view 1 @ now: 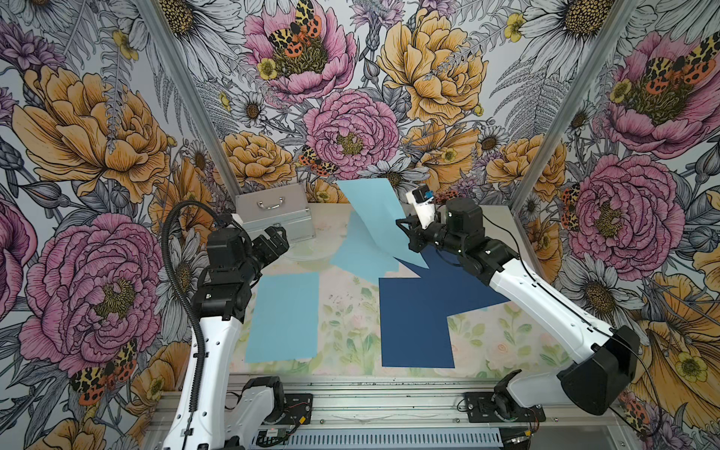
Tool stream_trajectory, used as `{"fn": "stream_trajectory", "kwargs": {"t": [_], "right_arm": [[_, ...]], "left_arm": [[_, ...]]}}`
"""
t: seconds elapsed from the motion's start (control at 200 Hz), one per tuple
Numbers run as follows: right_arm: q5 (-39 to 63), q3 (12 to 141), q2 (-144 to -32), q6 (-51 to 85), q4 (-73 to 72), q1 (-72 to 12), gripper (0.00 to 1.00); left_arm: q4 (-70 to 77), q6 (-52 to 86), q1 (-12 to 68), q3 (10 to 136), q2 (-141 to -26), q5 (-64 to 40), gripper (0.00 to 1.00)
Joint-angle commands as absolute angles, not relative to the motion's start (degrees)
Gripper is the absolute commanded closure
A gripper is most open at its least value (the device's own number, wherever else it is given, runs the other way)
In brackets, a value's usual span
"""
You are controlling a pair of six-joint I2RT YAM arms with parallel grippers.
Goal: Sort the scattered colored papers by color
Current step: Pick up the colored paper, then place the colored paper.
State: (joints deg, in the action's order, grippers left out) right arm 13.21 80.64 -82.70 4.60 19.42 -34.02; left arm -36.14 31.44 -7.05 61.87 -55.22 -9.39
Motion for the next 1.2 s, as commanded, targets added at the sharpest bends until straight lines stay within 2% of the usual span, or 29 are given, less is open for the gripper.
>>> {"fn": "stream_trajectory", "kwargs": {"t": [0.0,0.235,0.46,0.631,0.936,1.196], "right_arm": [[7.1,87.4,-87.1,3.3,29.7,-38.3,1.0],[9.3,103.8,-100.6,4.8,38.4,-49.1,1.0],[18.4,116.4,-109.4,7.7,38.2,-54.4,1.0],[18.1,123.0,-113.0,8.2,36.9,-57.5,1.0],[14.1,113.8,-116.0,19.9,22.8,-58.0,1.0],[9.2,109.8,-124.7,33.7,10.7,-57.7,1.0]], "left_arm": [[-39.2,35.8,-12.4,59.9,-56.0,-17.2,0.02],[-32.7,42.5,-22.1,55.8,-52.9,-26.8,0.02],[-32.1,43.9,-24.6,56.4,-52.2,-29.8,0.02],[-32.1,44.8,-27.6,57.2,-52.2,-32.1,0.02],[-32.1,44.0,-30.8,60.4,-50.3,-31.7,0.02],[-32.1,44.0,-30.7,57.6,-51.0,-32.2,0.02]]}}
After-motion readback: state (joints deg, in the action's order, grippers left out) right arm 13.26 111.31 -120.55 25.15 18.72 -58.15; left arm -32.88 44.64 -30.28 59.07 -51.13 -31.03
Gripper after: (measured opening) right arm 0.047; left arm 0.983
